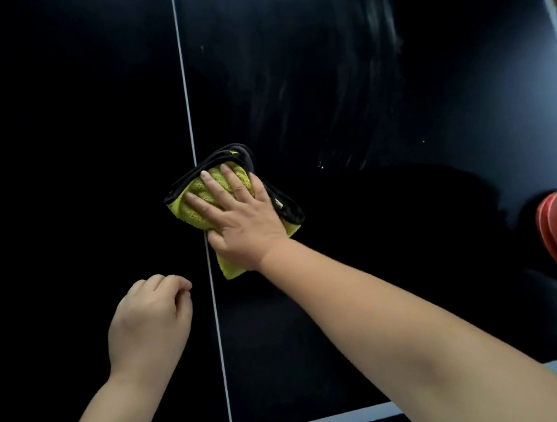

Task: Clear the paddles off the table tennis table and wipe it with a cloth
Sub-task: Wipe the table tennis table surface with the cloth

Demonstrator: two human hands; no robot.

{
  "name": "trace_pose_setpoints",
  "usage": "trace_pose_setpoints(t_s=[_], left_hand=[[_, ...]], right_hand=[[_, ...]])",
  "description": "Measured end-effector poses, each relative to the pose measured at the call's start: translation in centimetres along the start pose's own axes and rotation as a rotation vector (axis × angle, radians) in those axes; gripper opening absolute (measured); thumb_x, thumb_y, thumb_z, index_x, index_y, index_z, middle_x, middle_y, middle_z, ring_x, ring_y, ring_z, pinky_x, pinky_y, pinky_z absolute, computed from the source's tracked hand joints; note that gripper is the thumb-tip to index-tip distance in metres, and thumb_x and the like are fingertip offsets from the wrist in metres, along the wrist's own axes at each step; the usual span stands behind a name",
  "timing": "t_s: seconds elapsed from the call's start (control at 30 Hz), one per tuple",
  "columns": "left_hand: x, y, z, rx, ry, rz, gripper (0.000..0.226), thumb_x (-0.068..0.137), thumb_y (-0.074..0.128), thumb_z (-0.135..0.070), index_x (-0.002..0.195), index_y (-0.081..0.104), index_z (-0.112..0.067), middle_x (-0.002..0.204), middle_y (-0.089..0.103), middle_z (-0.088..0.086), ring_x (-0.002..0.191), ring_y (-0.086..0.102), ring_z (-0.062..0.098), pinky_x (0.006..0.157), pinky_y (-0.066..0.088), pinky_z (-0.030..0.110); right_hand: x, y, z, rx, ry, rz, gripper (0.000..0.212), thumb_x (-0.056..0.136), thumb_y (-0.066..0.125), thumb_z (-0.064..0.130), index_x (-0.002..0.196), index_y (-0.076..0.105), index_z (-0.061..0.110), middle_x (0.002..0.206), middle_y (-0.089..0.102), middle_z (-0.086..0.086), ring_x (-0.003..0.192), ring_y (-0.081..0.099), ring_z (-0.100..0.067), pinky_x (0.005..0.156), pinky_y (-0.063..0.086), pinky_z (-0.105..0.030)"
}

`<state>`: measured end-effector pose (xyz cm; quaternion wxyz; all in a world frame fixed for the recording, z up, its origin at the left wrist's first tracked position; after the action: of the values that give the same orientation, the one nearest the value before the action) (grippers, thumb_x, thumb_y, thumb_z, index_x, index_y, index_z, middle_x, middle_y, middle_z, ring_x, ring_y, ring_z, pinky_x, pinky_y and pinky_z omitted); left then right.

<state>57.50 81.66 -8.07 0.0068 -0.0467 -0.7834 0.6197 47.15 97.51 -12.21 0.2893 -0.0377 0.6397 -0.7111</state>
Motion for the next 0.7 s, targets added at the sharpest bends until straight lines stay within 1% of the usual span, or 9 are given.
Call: trace_pose_setpoints(t_s=[0.03,0.1,0.2,0.33,0.57,0.63,0.7], left_hand=[[0.4,0.1,-0.6,-0.011,0.009,-0.006,0.005,0.078,0.069,-0.006,0.082,0.07,-0.009,0.075,0.064,0.002,0.07,0.058,0.024,0.059,0.049,0.037],[1.2,0.6,-2.2,-0.036,0.038,-0.002,0.013,0.079,0.058,-0.014,0.082,0.069,-0.01,0.074,0.063,0.0,0.069,0.057,0.023,0.058,0.048,0.036],[2.5,1.5,-5.5,-0.091,0.1,-0.017,0.019,0.078,0.053,-0.017,0.081,0.07,-0.01,0.072,0.062,-0.001,0.066,0.057,0.022,0.055,0.048,0.034],[4.1,3.1,-11.2,-0.152,0.152,-0.016,0.026,0.081,0.045,-0.022,0.08,0.069,-0.012,0.073,0.062,-0.003,0.067,0.056,0.02,0.057,0.047,0.032],[6.0,5.9,-19.7,-0.179,0.238,-0.007,0.026,0.084,0.043,-0.022,0.079,0.068,-0.014,0.073,0.062,-0.005,0.069,0.056,0.018,0.067,0.04,0.024],[6.1,6.2,-21.0,-0.189,0.241,-0.003,0.026,0.084,0.043,-0.022,0.079,0.068,-0.014,0.073,0.062,-0.006,0.069,0.056,0.017,0.066,0.042,0.025],[6.0,6.2,-21.5,-0.194,0.232,-0.005,0.026,0.084,0.043,-0.021,0.079,0.068,-0.015,0.073,0.061,-0.006,0.069,0.056,0.017,0.063,0.045,0.027]], right_hand=[[-0.1,-0.1,-1.1,-0.017,-0.004,-0.015,0.066,0.094,0.032,0.047,0.154,0.004,0.041,0.164,-0.007,0.005,0.149,-0.016,-0.024,0.118,-0.01,-0.051],[-0.6,-0.4,-3.9,-0.005,0.044,-0.04,0.067,0.093,0.034,0.046,0.154,0.007,0.042,0.164,-0.004,0.007,0.15,-0.013,-0.021,0.119,-0.008,-0.049],[-2.3,-1.1,-9.6,0.065,0.204,-0.084,0.068,0.092,0.036,0.045,0.154,0.01,0.043,0.164,-0.003,0.008,0.15,-0.012,-0.018,0.119,-0.004,-0.049],[-6.4,-1.8,-18.8,0.116,0.414,-0.119,0.067,0.092,0.038,0.044,0.153,0.011,0.044,0.164,-0.003,0.01,0.15,-0.011,-0.016,0.119,-0.004,-0.047],[-13.0,-2.4,-33.6,0.165,0.781,-0.16,0.067,0.094,0.04,0.043,0.154,0.01,0.041,0.164,-0.004,0.008,0.15,-0.008,-0.017,0.119,0.001,-0.046],[-14.0,-2.8,-36.9,0.201,0.887,-0.162,0.067,0.095,0.038,0.043,0.155,0.009,0.039,0.164,-0.006,0.007,0.15,-0.008,-0.018,0.119,0.002,-0.047],[-14.0,-3.3,-38.7,0.279,0.992,-0.171,0.065,0.097,0.033,0.043,0.156,0.004,0.037,0.164,-0.01,0.007,0.15,-0.012,-0.02,0.119,-0.002,-0.049]])
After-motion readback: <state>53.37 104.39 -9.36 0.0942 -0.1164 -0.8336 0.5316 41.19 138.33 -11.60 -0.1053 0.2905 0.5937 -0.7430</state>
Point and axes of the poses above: each hand's wrist, its own x-axis towards the middle knuckle, its own y-axis out of the palm, z = x × y, the point moved 1 cm from there along x, towards the middle knuckle
